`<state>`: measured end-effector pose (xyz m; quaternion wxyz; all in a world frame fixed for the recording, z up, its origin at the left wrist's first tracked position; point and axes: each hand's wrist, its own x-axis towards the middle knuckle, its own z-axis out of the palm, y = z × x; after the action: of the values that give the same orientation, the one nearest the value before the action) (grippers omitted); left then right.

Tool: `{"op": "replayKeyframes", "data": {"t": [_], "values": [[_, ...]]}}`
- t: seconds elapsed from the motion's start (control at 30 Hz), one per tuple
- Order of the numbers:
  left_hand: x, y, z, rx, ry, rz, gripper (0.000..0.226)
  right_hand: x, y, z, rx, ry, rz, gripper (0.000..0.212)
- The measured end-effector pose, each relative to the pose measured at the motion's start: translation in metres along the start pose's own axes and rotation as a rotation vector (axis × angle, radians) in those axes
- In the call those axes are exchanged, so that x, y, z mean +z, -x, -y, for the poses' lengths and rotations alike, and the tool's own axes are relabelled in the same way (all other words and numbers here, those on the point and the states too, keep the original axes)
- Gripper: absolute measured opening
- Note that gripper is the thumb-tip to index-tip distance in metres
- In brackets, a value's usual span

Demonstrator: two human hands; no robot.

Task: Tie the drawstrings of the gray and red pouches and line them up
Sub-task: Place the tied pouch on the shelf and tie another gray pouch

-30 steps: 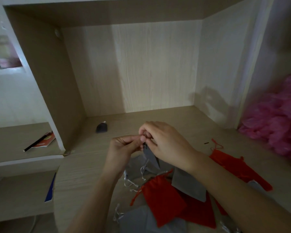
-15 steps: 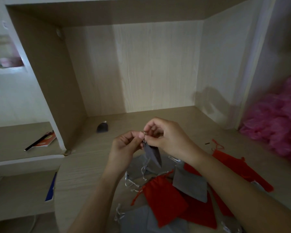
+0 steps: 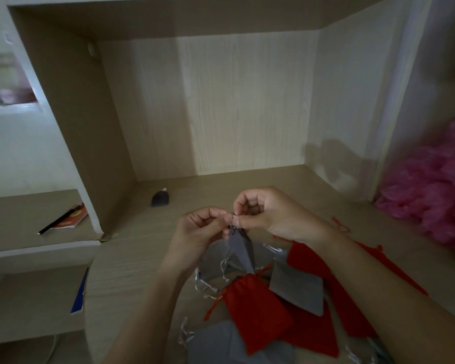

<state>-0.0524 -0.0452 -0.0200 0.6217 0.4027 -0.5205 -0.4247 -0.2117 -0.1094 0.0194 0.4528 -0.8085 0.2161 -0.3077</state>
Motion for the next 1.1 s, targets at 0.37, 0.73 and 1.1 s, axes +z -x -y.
{"op": "replayKeyframes", "data": {"t": [0.37,0.73,1.1], "values": [[0.013,-0.002,0.006,0.124,0.023,-0.313,0.015,0.018,0.0,0.008,-0.019,0.27,-0.359,0.015],[0.018,0.001,0.003,0.21,-0.042,-0.345,0.01,0.02,0.001,0.009,0.004,0.274,-0.425,0.013],[0.012,-0.003,0.004,0.023,0.116,-0.288,0.012,0.027,0.0,0.002,-0.171,0.504,-0.467,0.007]]}}
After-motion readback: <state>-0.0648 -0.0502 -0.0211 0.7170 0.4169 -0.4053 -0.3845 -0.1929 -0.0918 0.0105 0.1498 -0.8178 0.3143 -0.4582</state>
